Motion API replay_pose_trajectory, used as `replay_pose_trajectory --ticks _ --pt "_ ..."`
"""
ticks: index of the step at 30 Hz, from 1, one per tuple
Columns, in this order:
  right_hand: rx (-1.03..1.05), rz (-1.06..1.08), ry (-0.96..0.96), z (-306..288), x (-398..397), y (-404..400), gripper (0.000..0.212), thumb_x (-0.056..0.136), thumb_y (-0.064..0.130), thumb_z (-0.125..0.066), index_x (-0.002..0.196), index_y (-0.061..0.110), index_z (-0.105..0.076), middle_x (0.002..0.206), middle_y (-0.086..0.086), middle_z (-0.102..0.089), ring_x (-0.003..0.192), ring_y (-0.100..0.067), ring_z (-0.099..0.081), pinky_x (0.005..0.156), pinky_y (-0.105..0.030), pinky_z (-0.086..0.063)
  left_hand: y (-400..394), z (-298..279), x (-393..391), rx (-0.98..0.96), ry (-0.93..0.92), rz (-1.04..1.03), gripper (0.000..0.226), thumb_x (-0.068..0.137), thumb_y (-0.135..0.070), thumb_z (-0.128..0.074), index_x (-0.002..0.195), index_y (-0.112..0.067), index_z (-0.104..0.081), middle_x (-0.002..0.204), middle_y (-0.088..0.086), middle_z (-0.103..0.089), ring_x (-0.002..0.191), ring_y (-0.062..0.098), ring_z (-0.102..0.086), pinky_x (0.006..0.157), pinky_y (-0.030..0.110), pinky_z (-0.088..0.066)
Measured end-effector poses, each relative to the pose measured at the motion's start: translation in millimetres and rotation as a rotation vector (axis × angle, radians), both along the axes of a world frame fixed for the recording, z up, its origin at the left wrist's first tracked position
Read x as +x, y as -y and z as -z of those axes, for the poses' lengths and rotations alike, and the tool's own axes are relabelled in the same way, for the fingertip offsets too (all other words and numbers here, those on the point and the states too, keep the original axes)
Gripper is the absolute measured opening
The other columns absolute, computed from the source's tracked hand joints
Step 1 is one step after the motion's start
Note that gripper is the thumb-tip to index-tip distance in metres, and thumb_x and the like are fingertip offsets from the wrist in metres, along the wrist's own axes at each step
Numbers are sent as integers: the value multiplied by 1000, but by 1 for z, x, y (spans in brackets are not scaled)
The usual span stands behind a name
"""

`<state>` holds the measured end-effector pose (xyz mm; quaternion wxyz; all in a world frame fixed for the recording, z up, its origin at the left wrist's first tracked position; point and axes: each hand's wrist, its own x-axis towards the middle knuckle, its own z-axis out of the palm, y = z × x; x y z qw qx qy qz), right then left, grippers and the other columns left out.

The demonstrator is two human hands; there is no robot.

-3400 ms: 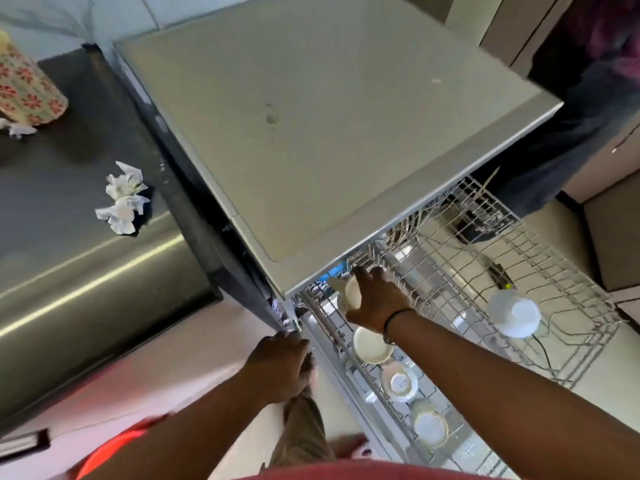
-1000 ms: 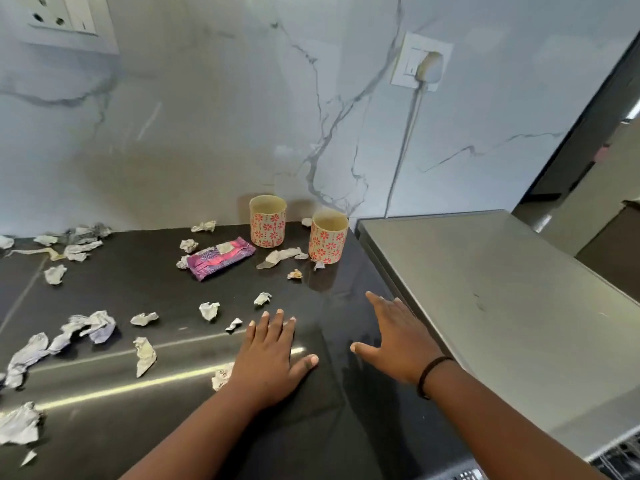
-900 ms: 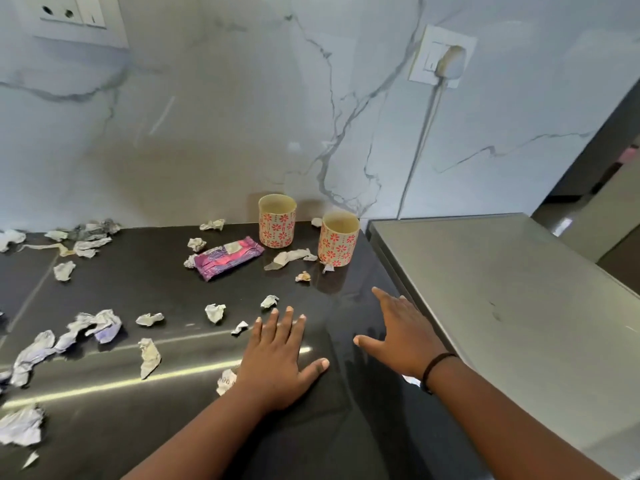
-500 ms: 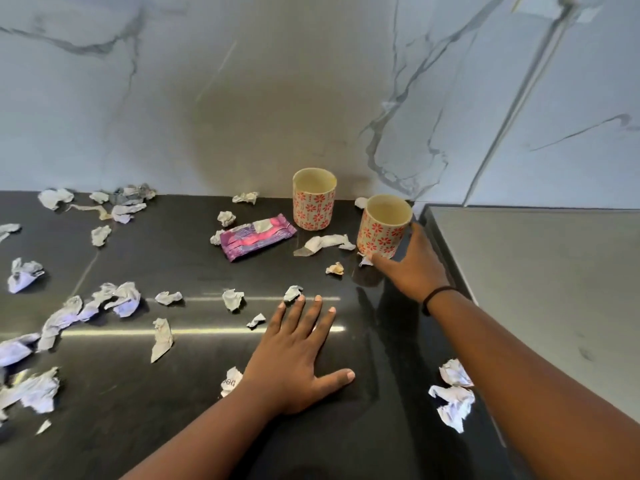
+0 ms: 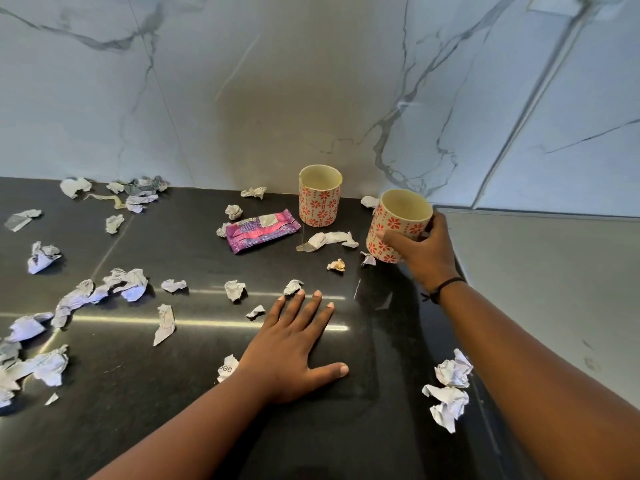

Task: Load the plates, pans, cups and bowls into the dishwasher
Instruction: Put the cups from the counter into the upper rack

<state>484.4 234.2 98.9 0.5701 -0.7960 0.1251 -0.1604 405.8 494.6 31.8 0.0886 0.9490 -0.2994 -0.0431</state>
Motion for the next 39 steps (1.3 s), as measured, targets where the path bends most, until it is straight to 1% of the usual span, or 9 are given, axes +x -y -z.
replay_pose_trajectory --ticks 2,5,8,12,18,21,28,33,39 --pt "76 -37 47 -15 -22 -2 69 67 26 -85 121 25 -42 108 14 -57 96 -5 -60 64 -15 -53 0 -3 -2 -9 -14 -7 97 73 -91 -9 152 -36 5 160 -8 13 144 13 24 117 37 17" --pt "114 -88 73 -36 -66 -7 76 64 33 -85 126 23 -44 112 10 -60 99 -7 -63 66 -17 -55 1 -19 -5 -119 -53 -23 94 75 -87 -10 152 -33 -15 161 -6 -8 148 12 4 119 37 10" --pt "116 -124 53 -49 -113 -11 75 61 32 -86 124 25 -47 113 6 -63 102 -13 -65 79 -33 -59 16 -47 -16 -514 -150 -109 87 76 -82 -20 144 -30 -33 152 -5 -33 139 8 -24 118 39 -14" --pt "68 -96 23 -57 -180 -19 74 58 37 -87 122 27 -51 112 8 -66 105 -15 -65 83 -39 -58 54 -101 -36 -1002 -495 -27 89 64 -87 -47 140 -43 -29 144 -12 -39 130 5 -37 103 30 -34" --pt "-75 98 -34 -65 -283 -22 65 68 27 -85 123 35 -52 113 18 -65 103 -4 -63 81 -19 -54 103 -124 -79 -912 -846 247 114 46 -61 -83 140 -47 -21 112 -25 -53 94 -8 -60 77 20 -55" --pt "-50 241 -49 -73 -334 -17 60 69 34 -84 122 31 -56 110 10 -67 100 -10 -65 82 -28 -56 130 -123 -112 -960 -1030 258 109 46 -55 -88 137 -36 -30 112 -12 -60 89 -4 -66 62 15 -53" --pt "583 575 55 -64 -447 1 74 60 37 -83 126 25 -51 122 -9 -62 103 -28 -66 81 -46 -55 187 -112 -201 -896 -1641 107 65 46 -54 -79 97 -16 -68 85 7 -74 77 19 -72 66 33 -59" --pt "925 529 65 -40 -521 17 83 53 44 -88 126 17 -58 123 -22 -62 107 -38 -62 89 -51 -53 229 -91 -268 -733 -1740 219 66 51 -50 -81 103 -13 -65 81 7 -75 78 21 -73 68 34 -58" --pt "1104 716 114 -26 -599 75 51 70 26 -71 117 9 -61 107 -20 -67 92 -32 -66 70 -37 -60 301 -59 -345 -453 -1703 277 76 42 -65 -83 102 -20 -66 90 6 -75 90 23 -70 73 34 -56"
